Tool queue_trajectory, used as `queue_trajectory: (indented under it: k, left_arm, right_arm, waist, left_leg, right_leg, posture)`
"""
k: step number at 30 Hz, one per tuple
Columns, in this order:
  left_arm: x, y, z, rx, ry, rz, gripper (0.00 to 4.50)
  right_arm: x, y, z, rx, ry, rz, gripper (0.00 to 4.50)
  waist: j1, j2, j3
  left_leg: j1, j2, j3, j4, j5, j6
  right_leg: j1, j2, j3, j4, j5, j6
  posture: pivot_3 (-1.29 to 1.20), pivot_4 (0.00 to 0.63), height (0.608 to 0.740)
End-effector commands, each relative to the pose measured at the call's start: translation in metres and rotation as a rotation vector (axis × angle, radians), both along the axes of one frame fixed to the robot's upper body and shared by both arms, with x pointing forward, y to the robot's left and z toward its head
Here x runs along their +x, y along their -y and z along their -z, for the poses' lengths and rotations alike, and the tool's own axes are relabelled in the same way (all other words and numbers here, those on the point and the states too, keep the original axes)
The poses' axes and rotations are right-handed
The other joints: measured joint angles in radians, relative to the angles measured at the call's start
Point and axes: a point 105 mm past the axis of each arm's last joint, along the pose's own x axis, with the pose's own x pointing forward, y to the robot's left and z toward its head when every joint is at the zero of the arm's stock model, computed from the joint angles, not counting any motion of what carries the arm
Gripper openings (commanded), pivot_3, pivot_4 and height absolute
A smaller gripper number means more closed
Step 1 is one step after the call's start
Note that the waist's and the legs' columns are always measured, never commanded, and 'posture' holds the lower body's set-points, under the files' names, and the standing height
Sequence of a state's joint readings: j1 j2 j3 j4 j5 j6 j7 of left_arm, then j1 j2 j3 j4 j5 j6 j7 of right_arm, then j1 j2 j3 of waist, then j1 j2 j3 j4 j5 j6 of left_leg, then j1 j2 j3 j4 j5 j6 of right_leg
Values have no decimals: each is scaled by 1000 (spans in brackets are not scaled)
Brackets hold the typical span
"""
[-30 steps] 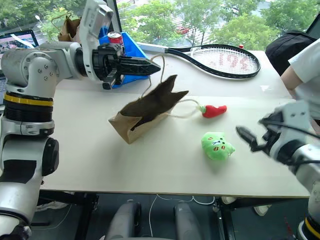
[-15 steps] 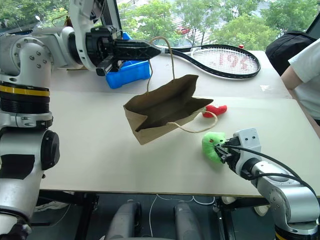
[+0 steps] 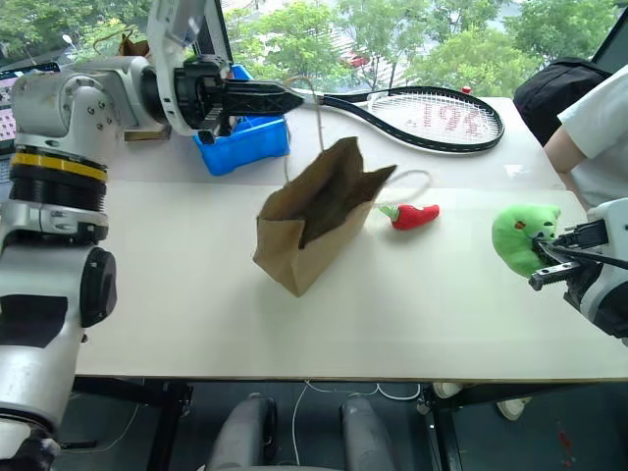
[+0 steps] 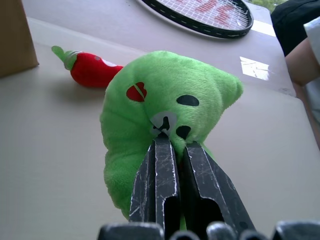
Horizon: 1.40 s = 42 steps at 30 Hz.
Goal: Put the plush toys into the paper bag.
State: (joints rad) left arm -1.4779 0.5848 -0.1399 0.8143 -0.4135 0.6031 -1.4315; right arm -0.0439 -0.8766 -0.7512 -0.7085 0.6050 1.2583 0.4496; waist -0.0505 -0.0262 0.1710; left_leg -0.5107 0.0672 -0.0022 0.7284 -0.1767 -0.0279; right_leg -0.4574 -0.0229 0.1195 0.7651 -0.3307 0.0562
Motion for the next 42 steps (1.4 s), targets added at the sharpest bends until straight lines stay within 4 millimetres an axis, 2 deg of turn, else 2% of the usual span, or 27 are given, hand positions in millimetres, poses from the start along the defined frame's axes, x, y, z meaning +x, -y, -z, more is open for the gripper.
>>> queue_trajectory:
  k: [1,7,10,14,18,22,25,31,35,42]
  left_arm:
    - [9,-18,-3,205,204,-35,0]
    - [5,-21,-22,326,344,-4,0]
    - [3,-3,-23,354,398,50,0]
    - [-2,24,-27,248,367,132,0]
    - [-10,54,-23,107,264,239,0]
    - [-17,71,-14,28,165,314,0]
    - [-22,79,-5,-17,89,362,0]
    - [-23,86,-1,-134,-71,356,0]
    - [-31,98,3,-243,-241,365,0]
    - [-49,106,0,-350,-485,368,0]
  right_arm:
    - [4,-9,-7,-5,33,-24,41]
    - [9,-19,-4,9,30,-57,41]
    - [9,-23,-3,16,35,-64,41]
    - [9,-29,-15,26,89,-89,41]
    - [3,-33,-41,-13,161,-138,41]
    - [-2,-26,-64,-70,208,-119,41]
    - [-5,-29,-82,-108,246,-145,41]
    - [-7,-54,-82,-126,216,-273,41]
    - [-8,-68,-91,-121,249,-339,41]
    - [-17,-92,-66,-74,115,-481,41]
  waist:
    - [5,0,0]
    - [14,-1,1]
    - [15,-1,1]
    - [18,-1,1]
    - [10,-1,1]
    - [5,-1,1]
    - [1,0,1]
    - [4,0,1]
    - [6,0,1]
    - [7,0,1]
  left_leg:
    - [-1,0,0,0,0,0]
    - [-7,0,-1,0,0,1]
    - [-8,-1,-1,0,-1,1]
    - [-8,-2,-1,1,-1,1]
    - [-9,-2,-1,2,-1,1]
    - [-8,-2,-2,1,-1,1]
    - [-6,-2,-1,1,-1,1]
    - [-6,-1,-1,1,0,1]
    - [-5,-2,-1,2,0,1]
    - [-5,-2,-2,2,0,1]
  right_leg:
    - [0,0,0,-1,0,0]
    - [-3,-1,-2,-2,0,0]
    - [-4,-2,-2,-3,0,1]
    - [-3,-2,-3,-3,-1,1]
    - [-3,-2,-2,-1,-1,2]
    - [-3,-2,-2,-1,-1,2]
    - [-3,-2,-2,1,-1,2]
    - [-2,-2,-1,2,-1,2]
    - [-2,-2,-1,2,-1,1]
    - [-1,-2,-2,2,0,0]
  posture:
    - [0,150,665]
    - [0,150,665]
    - [0,150,665]
    - [0,150,665]
    - [0,150,665]
    - [0,150,665]
    - [0,150,665]
    - [0,150,665]
    - [0,150,665]
    - [0,150,665]
